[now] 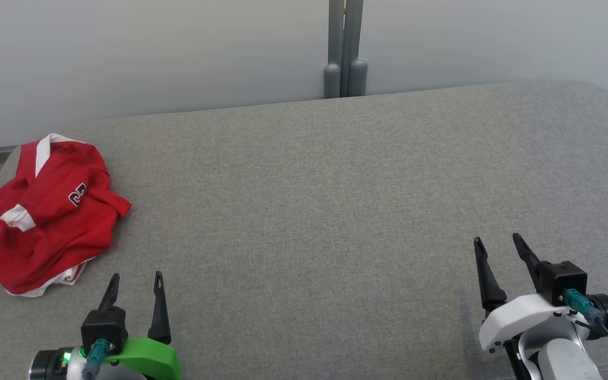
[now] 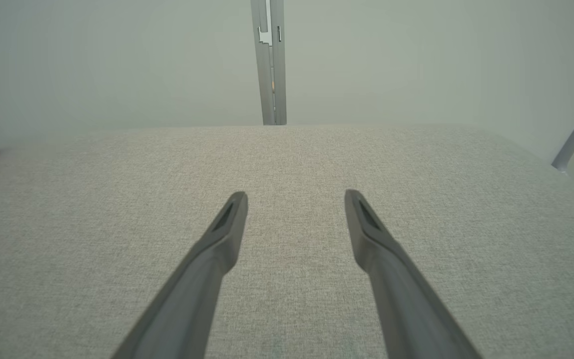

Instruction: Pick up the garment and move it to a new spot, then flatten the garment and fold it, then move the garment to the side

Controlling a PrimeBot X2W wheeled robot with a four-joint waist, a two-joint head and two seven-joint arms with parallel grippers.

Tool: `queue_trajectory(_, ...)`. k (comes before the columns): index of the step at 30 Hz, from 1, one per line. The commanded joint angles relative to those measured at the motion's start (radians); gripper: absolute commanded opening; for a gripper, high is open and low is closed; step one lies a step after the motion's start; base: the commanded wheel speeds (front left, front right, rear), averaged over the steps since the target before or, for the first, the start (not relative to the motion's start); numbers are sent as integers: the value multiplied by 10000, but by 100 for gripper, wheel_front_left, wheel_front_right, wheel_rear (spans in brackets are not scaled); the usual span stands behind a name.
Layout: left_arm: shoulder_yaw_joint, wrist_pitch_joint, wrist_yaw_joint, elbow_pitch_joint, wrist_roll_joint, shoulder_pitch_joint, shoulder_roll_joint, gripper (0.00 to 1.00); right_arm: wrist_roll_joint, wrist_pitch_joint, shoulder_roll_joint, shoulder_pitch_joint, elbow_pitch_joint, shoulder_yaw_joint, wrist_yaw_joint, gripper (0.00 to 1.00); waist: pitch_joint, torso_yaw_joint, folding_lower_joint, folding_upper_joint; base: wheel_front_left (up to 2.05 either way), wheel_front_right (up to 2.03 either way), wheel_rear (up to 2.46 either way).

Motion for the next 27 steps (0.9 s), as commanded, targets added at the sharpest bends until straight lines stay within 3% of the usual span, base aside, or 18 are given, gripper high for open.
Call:
queue_trajectory(1, 31, -87, 77, 25, 225, -86, 40, 100, -215, -100, -9, -108, -7, -38, 0, 100, 3, -3, 0, 0, 0, 0, 0)
queue_trajectory(15, 220, -274, 47, 201, 1019, -88, -68, 100, -1138, -299, 36, -55, 77, -75, 1, 100, 59, 245, 0, 0, 0, 0, 0)
queue_trajectory(21, 379, -272, 66, 326, 964, -109, -106, 100, -1046, -291, 42, -57, 53, 224, 1, 100, 113, 1135, 0, 0, 0, 0, 0)
queue_trajectory(27, 561, -272, -35, 561, 922, 4, -90, 100, -838, -291, 47, -215, 140, 919, 1, 100, 163, 2920, 0, 0, 0, 0, 0)
